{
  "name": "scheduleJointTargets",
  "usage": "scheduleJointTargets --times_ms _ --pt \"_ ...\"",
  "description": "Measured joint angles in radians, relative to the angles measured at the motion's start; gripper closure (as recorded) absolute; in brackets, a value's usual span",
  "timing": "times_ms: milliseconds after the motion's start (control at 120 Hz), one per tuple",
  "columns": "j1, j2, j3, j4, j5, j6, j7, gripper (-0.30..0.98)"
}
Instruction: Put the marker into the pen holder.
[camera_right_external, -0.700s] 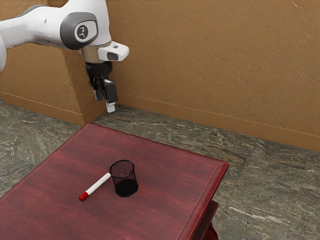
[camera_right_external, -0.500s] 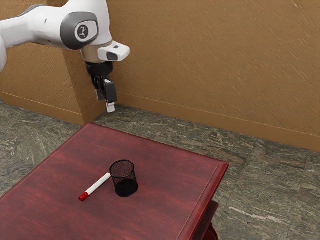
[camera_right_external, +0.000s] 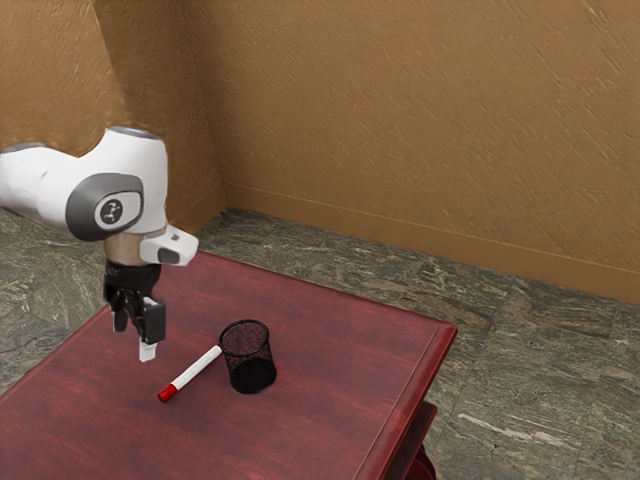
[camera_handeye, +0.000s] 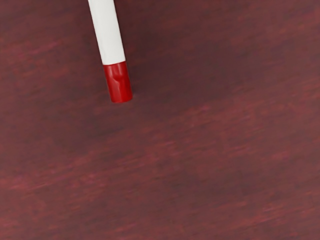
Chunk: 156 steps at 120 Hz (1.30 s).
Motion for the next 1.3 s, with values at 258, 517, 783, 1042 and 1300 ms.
scheduleJointTargets --times_ms 258,517,783,1042,1300 --pt "0.018 0.046 0.021 -0.146 0.021 0.432 -0.073 0.06" --pt "0.023 0.143 0.034 -0.173 0.022 0.591 -0.116 0.4" --pt "0.028 0.225 0.034 -0.162 0.013 0.638 -0.145 0.48" --pt "0.02 0.293 0.033 -0.13 0.009 0.652 -0.163 0.51" --pt "0.023 0.291 0.034 -0.129 0.014 0.656 -0.179 0.71"
